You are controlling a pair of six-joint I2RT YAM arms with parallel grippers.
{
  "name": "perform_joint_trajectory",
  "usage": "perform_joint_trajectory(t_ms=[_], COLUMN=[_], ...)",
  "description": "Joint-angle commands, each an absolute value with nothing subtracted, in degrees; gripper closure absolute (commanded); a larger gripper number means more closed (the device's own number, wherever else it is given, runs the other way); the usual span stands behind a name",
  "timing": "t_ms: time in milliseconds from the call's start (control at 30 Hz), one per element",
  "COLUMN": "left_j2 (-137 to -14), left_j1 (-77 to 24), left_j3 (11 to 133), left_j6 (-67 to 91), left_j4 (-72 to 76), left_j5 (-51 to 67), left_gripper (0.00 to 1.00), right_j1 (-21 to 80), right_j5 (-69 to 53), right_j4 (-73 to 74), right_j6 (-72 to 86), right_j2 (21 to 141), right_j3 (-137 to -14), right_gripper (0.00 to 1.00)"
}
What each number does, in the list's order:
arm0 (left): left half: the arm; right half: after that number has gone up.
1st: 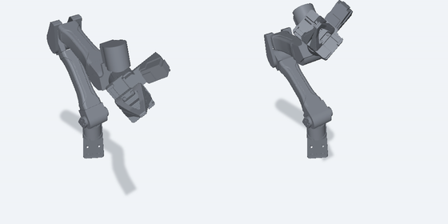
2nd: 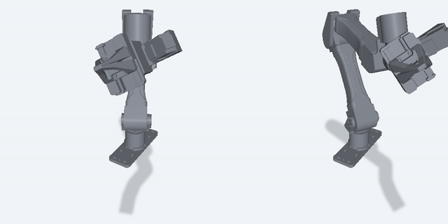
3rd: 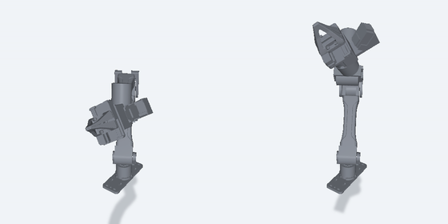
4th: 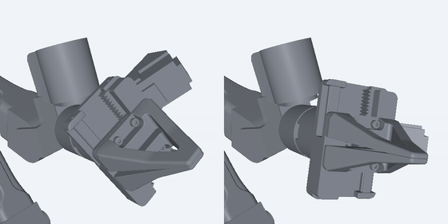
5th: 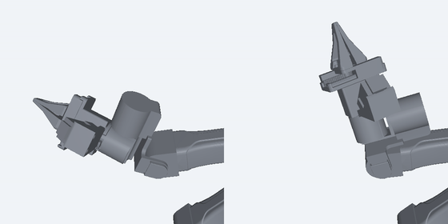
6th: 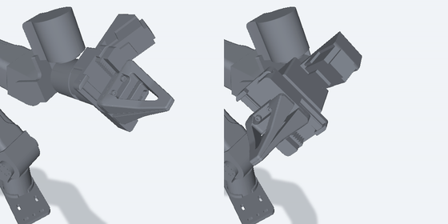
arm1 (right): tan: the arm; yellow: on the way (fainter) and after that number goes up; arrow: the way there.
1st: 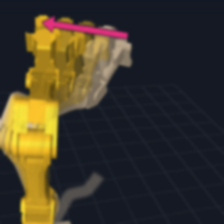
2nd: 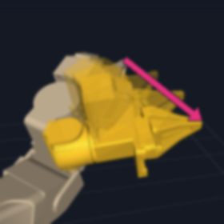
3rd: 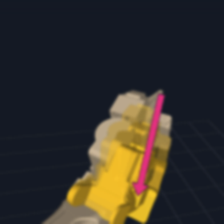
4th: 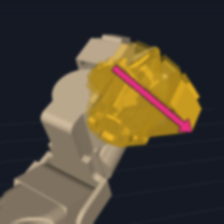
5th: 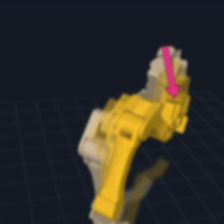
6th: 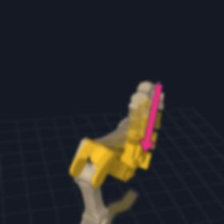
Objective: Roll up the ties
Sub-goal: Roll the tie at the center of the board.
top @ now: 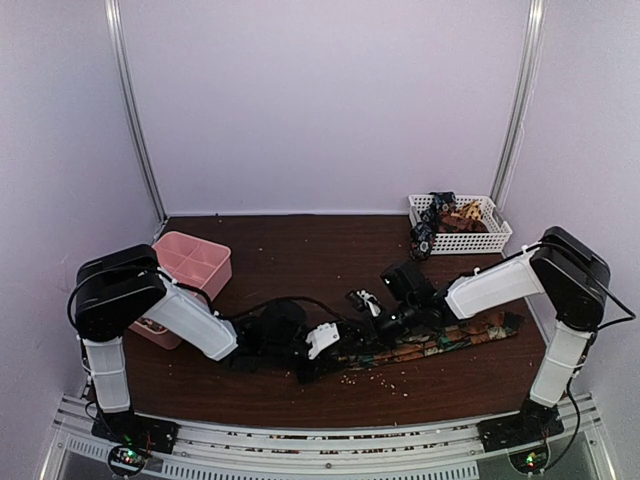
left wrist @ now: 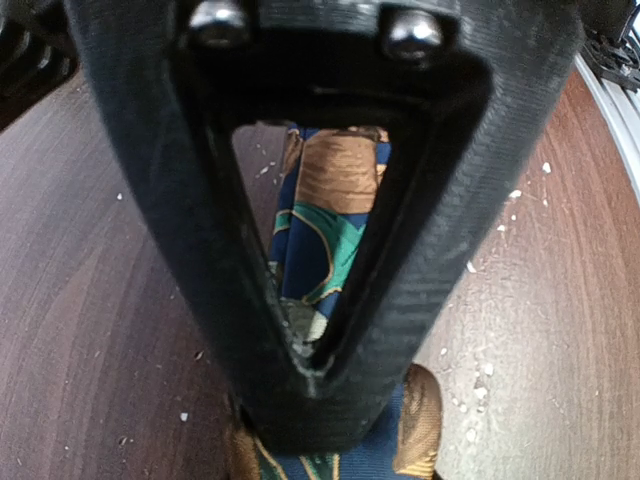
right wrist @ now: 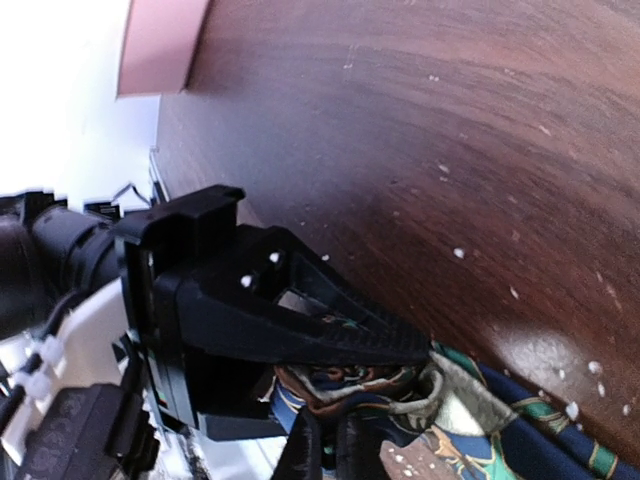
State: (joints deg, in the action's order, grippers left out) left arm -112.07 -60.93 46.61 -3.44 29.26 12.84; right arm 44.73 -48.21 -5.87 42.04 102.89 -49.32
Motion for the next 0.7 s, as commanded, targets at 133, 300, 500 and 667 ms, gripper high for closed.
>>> perform_joint_trajectory(t_ms=[133,300,500,667], left_j2=[-111.26,-110.70,-114.13,-118.23], left_j1=[-60.52,-60.47,-60.80,-61.68], left_j3=[43.32,41.17,40.69,43.96], left_j6=[-1.45,1.05,4.98,6.56], left_j4=[30.49,39.79,50.97,53.87], left_j5=[12.07,11.74,10.57,10.21], left_gripper=[0.42,0.34,0.28,0.26], right_j1=[43.26,40.41,38.44,38.61], right_j5=[-44.96,-44.44,-43.05,-43.05], right_j4=[-2.50,-2.46,-1.69,-3.22], right_j6=[37.67,35.19,32.39,33.49], right_j2=[103.68,103.94,104.24,105.50], right_j3=[-46.99,-43.60,-41.07,-41.71], right_gripper=[1.00,1.00,1.00,1.00])
